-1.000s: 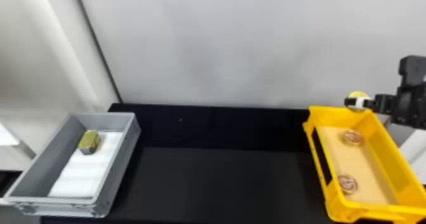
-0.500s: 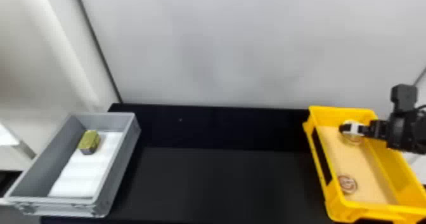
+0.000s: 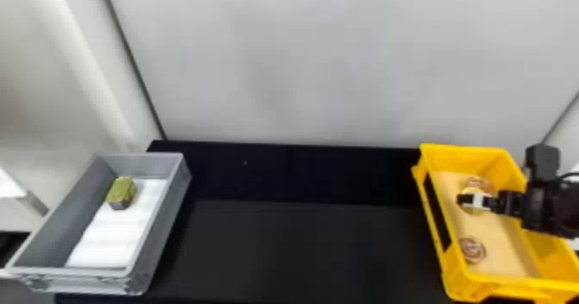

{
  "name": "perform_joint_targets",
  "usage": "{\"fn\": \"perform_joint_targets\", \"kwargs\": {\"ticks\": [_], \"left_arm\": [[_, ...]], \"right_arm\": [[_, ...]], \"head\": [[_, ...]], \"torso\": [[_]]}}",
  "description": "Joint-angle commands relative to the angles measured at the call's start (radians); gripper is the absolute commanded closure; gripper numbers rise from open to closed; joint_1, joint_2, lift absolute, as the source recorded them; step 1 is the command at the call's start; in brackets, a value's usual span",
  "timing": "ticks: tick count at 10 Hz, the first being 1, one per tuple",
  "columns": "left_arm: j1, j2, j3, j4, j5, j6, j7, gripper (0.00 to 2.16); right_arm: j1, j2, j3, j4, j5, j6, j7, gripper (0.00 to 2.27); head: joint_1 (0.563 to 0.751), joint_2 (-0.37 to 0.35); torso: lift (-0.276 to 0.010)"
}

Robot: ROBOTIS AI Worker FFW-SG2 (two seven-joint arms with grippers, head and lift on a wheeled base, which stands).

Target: Pick up the round yellow can and place it in the yellow rectangular box

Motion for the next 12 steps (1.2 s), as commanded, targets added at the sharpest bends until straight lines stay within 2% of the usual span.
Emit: {"fn": "perform_joint_targets", "kwargs": {"ticks": [1, 8, 9, 10, 12], "left_arm": [[0.001, 0.002, -0.003, 0.001, 0.002, -0.001, 0.000, 0.18], [0.001, 0.005, -0.004, 0.000, 0.005, -0.010, -0.001, 0.18], [-0.001, 0.006, -0.006, 0.001, 0.005, -0.010, -0.001, 0.18], [0.001, 0.006, -0.006, 0.000, 0.005, -0.010, -0.001, 0.18], [0.002, 0.005, -0.004, 0.000, 0.005, -0.010, -0.001, 0.18]], "right_arm": [[0.000, 0.005, 0.006, 0.057, 0.001, -0.021, -0.002, 0.77], [0.012, 0.005, -0.007, 0.080, -0.004, -0.015, -0.017, 0.75], [0.014, 0.005, -0.008, 0.075, -0.007, -0.016, -0.022, 0.48], [0.021, 0.005, -0.010, 0.066, -0.021, -0.021, -0.039, 0.12], [0.032, 0.005, -0.022, 0.046, -0.041, 0.010, -0.072, 0.01]], "head": [[0.694, 0.054], [0.694, 0.054], [0.694, 0.054], [0.694, 0.054], [0.694, 0.054]], "torso": [[-0.003], [-0.003], [-0.003], [-0.003], [-0.003]]}}
